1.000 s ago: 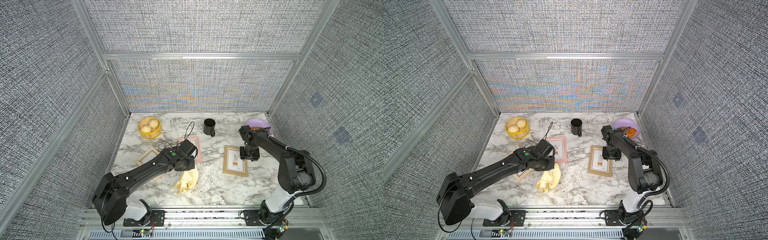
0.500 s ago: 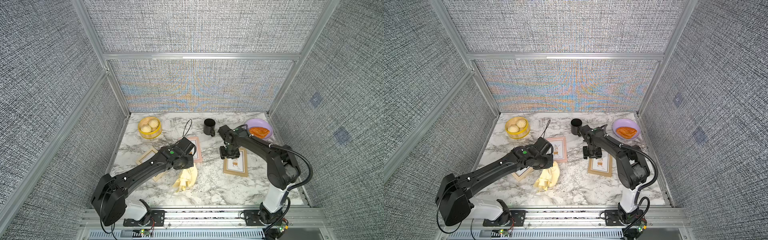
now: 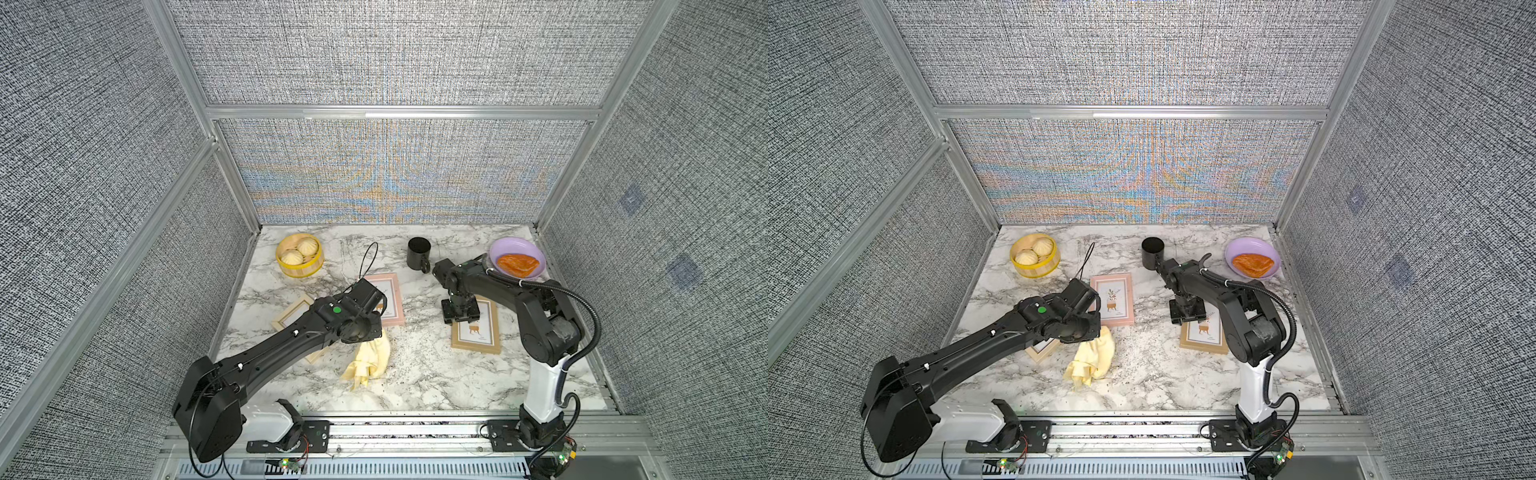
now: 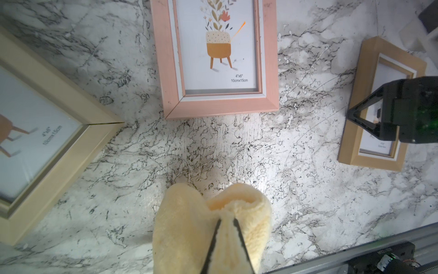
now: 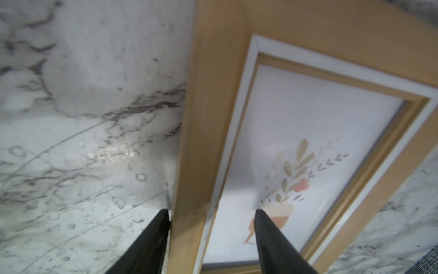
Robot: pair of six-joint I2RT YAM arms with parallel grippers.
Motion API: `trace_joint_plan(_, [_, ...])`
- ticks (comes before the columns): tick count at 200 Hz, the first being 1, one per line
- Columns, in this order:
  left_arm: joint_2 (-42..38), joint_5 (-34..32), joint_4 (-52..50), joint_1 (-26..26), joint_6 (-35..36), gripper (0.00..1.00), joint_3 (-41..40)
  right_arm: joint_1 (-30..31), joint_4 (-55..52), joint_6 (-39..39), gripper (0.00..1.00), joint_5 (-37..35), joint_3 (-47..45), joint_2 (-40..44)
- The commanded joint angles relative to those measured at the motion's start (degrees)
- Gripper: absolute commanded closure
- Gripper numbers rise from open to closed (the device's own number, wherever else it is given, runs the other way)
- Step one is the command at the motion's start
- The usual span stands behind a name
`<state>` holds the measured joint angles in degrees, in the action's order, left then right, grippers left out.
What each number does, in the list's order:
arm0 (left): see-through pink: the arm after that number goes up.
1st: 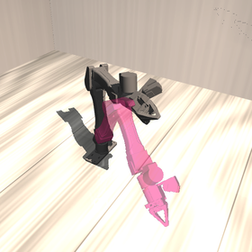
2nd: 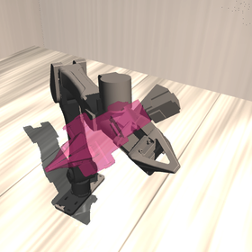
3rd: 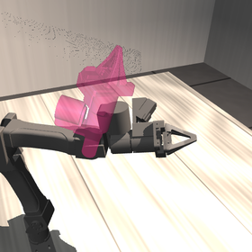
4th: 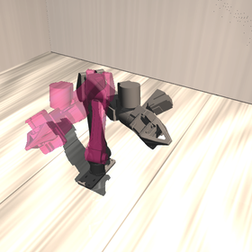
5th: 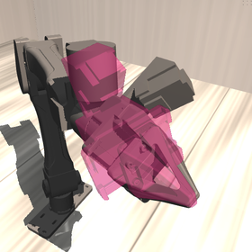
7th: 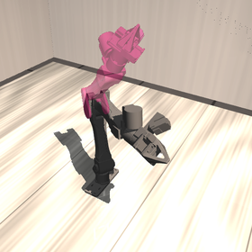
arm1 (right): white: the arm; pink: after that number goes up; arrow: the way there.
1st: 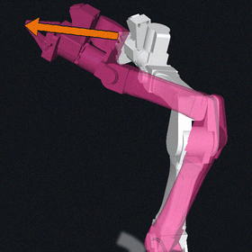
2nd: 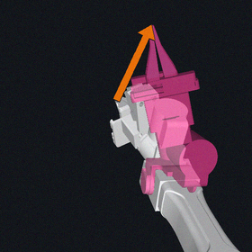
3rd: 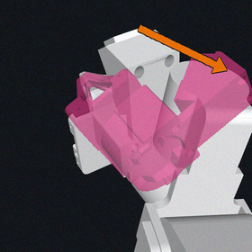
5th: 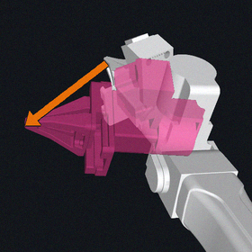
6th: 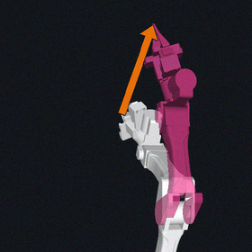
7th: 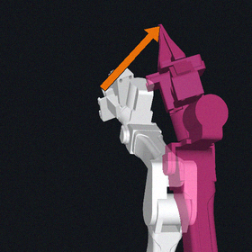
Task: Wipe the picture frame with a cloth
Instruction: Move the picture frame to the center of the board.
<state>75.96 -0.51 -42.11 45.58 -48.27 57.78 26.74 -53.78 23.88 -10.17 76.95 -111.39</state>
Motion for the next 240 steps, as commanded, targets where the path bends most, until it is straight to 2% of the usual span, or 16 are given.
trace_joint_plan(1, [-0.50, -1.02, -1.52, -0.32, -0.03, 1.00, 0.23, -1.40, 0.08, -0.05, 0.40, -0.86, -1.19, 1.13])
trace_joint_plan(33, [-0.80, -0.98, -1.97, -0.67, 0.28, 1.00, -0.12, -1.97, 1.57, -1.41, 0.39, 4.64, -1.72, 4.17])
trace_joint_plan(71, [-1.45, -0.83, -2.08, -1.19, 0.30, 1.00, -0.99, 2.74, 5.58, 1.77, 0.33, 12.06, 0.45, 6.48])
trace_joint_plan(122, [-3.17, -0.81, -0.88, -2.15, 1.81, 1.00, -2.96, 10.85, 10.44, 6.26, 0.29, 13.82, 9.01, -0.93])
trace_joint_plan(166, [-4.91, -0.84, -2.16, -2.87, 3.34, 1.00, -2.53, 12.98, 10.43, 8.55, 0.29, 12.08, 18.01, -8.21])
trace_joint_plan(217, [-5.29, -1.62, -2.02, -3.40, 1.86, 1.00, -2.80, 12.95, 7.14, 7.72, 0.39, 12.49, 25.79, -15.18])
trace_joint_plan(240, [-5.91, -1.96, -1.61, -3.39, 0.65, 1.00, -3.85, 12.91, 6.68, 7.57, 0.49, 11.52, 26.11, -16.28])
